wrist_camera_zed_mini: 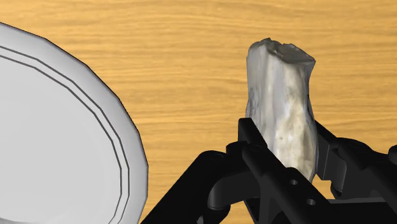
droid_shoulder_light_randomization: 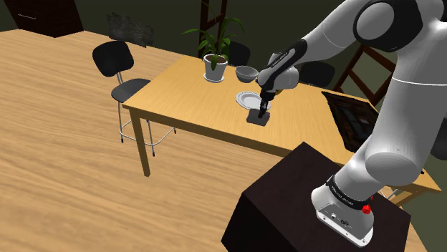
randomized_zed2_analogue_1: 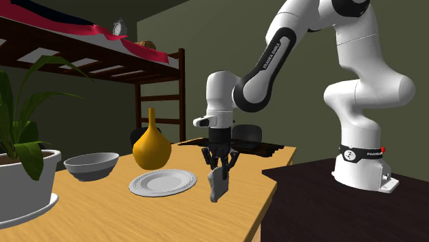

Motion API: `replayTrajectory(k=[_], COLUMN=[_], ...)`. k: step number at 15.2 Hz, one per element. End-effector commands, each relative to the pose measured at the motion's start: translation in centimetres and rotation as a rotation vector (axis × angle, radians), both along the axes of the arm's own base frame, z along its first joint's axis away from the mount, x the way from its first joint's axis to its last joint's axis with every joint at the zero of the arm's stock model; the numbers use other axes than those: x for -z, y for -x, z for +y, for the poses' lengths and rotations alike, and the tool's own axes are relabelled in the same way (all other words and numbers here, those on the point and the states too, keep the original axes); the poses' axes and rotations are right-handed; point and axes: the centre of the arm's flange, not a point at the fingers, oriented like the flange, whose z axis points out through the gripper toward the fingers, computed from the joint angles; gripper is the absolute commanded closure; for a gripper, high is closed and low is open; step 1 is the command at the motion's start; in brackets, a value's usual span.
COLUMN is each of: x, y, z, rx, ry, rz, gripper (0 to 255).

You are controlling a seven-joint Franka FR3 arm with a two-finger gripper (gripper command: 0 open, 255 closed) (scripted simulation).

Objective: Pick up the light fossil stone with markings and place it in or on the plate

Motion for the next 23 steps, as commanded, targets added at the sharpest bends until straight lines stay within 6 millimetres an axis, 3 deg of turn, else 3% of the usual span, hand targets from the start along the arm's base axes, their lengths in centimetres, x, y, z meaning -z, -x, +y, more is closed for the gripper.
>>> replayTrajectory(k=[1, 18, 23], x=[0.0, -8.9, -9.5], y=[0.0, 0.0, -4.7], z=[0.0, 0.0, -4.5], rx=[0.000, 0.000, 0.000], ry=[0.000, 0.000, 0.000], rz=[0.001, 0.001, 0.001], gripper=[255, 255, 255])
